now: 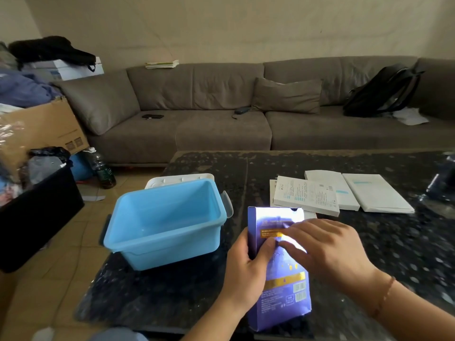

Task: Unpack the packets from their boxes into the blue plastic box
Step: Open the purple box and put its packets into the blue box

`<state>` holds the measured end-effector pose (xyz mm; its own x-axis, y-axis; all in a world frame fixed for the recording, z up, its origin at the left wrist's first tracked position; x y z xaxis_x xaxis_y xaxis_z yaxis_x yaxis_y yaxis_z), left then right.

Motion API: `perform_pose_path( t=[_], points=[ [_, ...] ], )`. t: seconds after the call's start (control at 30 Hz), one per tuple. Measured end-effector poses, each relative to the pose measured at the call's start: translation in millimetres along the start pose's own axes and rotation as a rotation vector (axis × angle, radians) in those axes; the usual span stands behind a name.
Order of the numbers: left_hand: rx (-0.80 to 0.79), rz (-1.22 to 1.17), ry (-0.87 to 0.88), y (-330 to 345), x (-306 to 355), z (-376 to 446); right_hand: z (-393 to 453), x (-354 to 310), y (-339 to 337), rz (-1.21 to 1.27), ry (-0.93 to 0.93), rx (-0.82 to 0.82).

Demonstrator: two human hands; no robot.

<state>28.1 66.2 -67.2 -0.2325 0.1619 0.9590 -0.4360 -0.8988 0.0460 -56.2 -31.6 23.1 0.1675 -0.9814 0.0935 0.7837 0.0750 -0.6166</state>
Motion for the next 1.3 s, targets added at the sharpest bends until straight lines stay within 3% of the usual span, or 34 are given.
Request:
perform_pose_path(
  t=[0.4,0.53,0.67,0.8,0.9,1.3],
  points=[
    [-0.055,-0.205,-0.068,-4.2,-9.4,-0.7,-6.2,-25.5,8.9,-0.054,-0.163,-0.026],
    [-0.022,-0.324,-0.138,-6.2,-17.7,-2.5,5.0,-17.1,9.7,-0.109,-0.035,0.004],
    [0.031,-0.449,-0.24,-10.2,-27.8,-6.4,7.9,-7.4,16.0,0.054,0.101,-0.061],
    [0.044,-0.487,-0.246,-12.6,-25.6,-5.4,2.2,-10.7,20.1,0.114,0.164,-0.111],
    [0.054,-0.465,-0.212,-12.4,-22.8,-5.1,4.5,-11.8,16.4,0.129,0.198,-0.05],
    [0.015,-0.361,-0.122,-3.9,-12.9,-13.6,-0.8,-25.1,31.1,-0.166,0.259,-0.101]
  ],
)
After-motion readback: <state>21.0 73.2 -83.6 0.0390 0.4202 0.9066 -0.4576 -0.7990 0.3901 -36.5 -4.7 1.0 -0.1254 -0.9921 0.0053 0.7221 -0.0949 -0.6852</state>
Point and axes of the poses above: each hand's wrist, its own z-axis towards the middle knuckle, its own y-axis out of the palm, x = y × z, the point moved 10 cm from there along z, towards the middle knuckle, and after that the axes turned 7 degrees about y, right-handed, at the moved point
